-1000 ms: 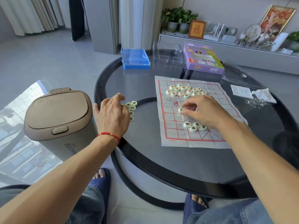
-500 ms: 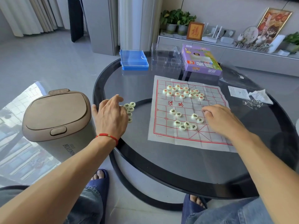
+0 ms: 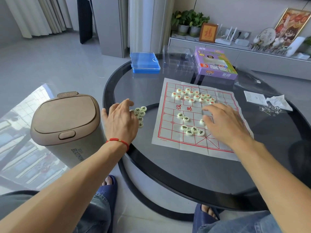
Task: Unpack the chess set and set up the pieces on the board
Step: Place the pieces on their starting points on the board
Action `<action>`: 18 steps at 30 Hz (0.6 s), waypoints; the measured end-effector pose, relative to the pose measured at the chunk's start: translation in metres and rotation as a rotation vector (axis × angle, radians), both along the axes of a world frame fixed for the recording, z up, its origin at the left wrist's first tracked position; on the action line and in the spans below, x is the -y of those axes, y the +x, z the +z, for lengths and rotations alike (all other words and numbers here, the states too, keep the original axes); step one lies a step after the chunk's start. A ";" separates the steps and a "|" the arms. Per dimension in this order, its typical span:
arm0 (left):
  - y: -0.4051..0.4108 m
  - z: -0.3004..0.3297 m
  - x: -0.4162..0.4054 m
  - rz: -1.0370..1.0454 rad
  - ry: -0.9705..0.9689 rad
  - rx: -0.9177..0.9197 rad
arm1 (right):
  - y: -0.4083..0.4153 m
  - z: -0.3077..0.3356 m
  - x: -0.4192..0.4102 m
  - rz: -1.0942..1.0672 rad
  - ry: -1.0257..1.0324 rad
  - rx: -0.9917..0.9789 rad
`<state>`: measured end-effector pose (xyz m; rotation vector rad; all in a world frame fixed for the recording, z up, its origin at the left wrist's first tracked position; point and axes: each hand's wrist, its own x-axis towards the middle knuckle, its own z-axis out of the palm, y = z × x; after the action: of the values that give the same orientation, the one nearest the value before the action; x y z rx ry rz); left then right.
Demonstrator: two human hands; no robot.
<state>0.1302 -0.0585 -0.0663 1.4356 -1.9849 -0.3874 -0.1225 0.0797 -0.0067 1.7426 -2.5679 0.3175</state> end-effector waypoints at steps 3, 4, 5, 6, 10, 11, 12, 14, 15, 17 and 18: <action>0.000 0.001 -0.001 0.005 0.012 -0.020 | 0.050 0.012 0.025 0.264 -0.097 0.152; 0.000 0.001 -0.001 0.007 0.013 -0.027 | 0.065 0.012 0.037 0.341 -0.085 0.178; 0.001 0.001 0.000 0.008 0.011 -0.026 | 0.077 0.011 0.050 0.403 -0.071 0.189; 0.001 0.000 0.000 0.009 0.006 -0.021 | 0.086 0.007 0.063 0.442 -0.065 0.199; 0.001 0.000 0.000 0.009 -0.006 -0.007 | 0.099 -0.005 0.098 0.494 -0.067 0.181; 0.001 0.000 0.000 0.008 -0.008 -0.007 | 0.098 -0.007 0.100 0.513 -0.066 0.163; 0.001 -0.001 0.000 0.006 -0.008 -0.009 | 0.097 -0.008 0.100 0.534 -0.067 0.151; 0.000 -0.001 0.000 0.001 -0.001 -0.018 | 0.092 -0.011 0.096 0.557 -0.076 0.138; 0.000 -0.001 0.001 0.000 0.005 -0.023 | 0.089 -0.011 0.094 0.559 -0.081 0.126; -0.001 -0.001 0.001 0.002 0.012 -0.030 | 0.083 -0.012 0.092 0.553 -0.092 0.081; -0.001 0.000 0.001 0.005 0.014 -0.030 | 0.082 -0.012 0.092 0.540 -0.091 0.069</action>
<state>0.1288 -0.0590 -0.0664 1.4353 -1.9579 -0.4192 -0.0407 -0.0121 -0.0187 2.3957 -2.0322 0.4993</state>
